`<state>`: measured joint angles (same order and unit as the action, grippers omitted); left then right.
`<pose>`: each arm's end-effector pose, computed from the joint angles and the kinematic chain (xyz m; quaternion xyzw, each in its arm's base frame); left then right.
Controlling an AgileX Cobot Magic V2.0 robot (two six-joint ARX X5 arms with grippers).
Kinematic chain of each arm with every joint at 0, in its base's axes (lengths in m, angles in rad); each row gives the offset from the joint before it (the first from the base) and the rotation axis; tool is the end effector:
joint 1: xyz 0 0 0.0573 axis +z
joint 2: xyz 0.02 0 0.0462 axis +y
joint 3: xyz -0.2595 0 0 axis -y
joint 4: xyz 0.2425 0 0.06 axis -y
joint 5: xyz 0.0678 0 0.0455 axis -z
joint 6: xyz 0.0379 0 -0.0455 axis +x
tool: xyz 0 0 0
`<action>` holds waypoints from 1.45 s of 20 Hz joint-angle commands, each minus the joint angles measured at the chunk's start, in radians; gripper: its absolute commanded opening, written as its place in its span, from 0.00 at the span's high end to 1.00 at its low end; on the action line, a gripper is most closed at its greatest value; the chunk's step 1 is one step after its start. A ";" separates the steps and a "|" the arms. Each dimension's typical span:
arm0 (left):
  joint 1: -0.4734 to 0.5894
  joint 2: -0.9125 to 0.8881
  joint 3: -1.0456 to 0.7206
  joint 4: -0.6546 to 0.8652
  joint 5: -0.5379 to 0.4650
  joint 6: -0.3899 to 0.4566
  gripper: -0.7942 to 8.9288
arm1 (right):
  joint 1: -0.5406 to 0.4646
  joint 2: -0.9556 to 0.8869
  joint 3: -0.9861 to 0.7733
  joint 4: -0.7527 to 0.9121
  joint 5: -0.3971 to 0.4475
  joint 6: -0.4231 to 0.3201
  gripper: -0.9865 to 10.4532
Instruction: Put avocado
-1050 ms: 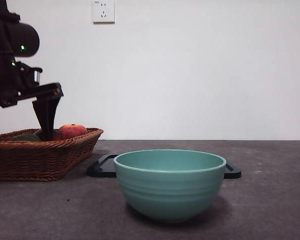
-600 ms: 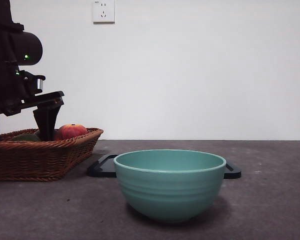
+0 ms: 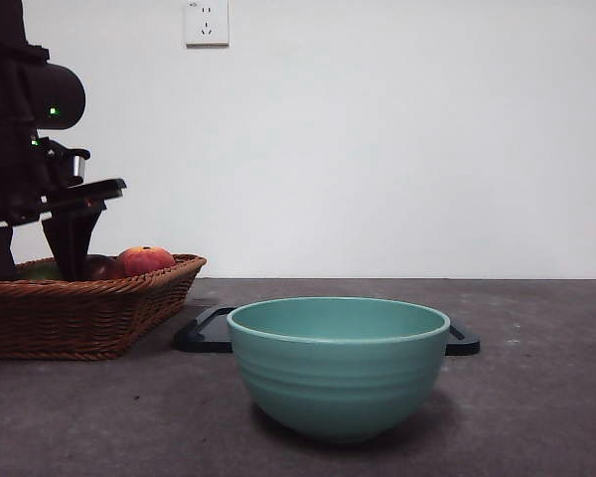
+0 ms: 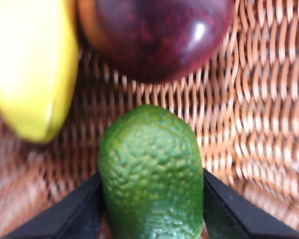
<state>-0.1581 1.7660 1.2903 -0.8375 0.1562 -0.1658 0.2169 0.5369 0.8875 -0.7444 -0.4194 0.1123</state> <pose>0.3350 -0.0594 0.1986 -0.0642 0.6186 -0.0730 0.7797 0.0931 0.0363 0.3366 0.0720 0.2115 0.2954 0.9289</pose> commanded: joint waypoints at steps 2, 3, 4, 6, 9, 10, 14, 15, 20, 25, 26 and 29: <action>-0.008 -0.027 0.098 -0.079 0.002 0.019 0.70 | 0.005 0.003 0.018 0.007 -0.003 0.011 0.34; -0.014 -0.053 0.109 -0.105 0.006 0.019 0.70 | 0.005 0.003 0.018 0.007 -0.003 0.011 0.34; -0.026 -0.092 0.113 -0.130 0.015 0.019 0.70 | 0.005 0.003 0.018 0.007 -0.003 0.011 0.34; -0.061 -0.165 0.113 -0.170 0.036 0.019 0.70 | 0.005 0.003 0.018 0.007 -0.003 0.011 0.34; -0.154 -0.255 0.113 -0.210 0.120 0.019 0.70 | 0.005 0.003 0.018 0.007 -0.003 0.011 0.34; -0.195 -0.273 0.113 -0.218 0.167 0.020 0.70 | 0.005 0.003 0.018 0.007 -0.003 0.011 0.34; -0.384 -0.286 0.113 -0.226 0.254 0.027 0.70 | 0.005 0.003 0.018 0.007 -0.004 0.012 0.34; -0.431 -0.280 0.113 -0.220 0.254 0.027 0.70 | 0.005 0.003 0.018 0.007 -0.004 0.012 0.34; -0.624 -0.216 0.113 -0.143 0.252 0.017 0.70 | 0.005 0.003 0.018 0.007 -0.004 0.012 0.34; -0.738 -0.091 0.113 -0.086 0.103 -0.009 0.70 | 0.005 0.003 0.018 0.007 -0.003 0.012 0.34; -0.752 -0.065 0.113 -0.074 0.079 -0.009 0.70 | 0.005 0.003 0.018 0.007 -0.003 0.012 0.34; -0.767 0.006 0.113 -0.036 0.071 -0.008 0.70 | 0.005 0.003 0.018 0.007 -0.003 0.012 0.34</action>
<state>-0.9150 1.7561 1.3846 -0.8780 0.2329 -0.1711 0.2169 0.5369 0.8875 -0.7444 -0.4194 0.1127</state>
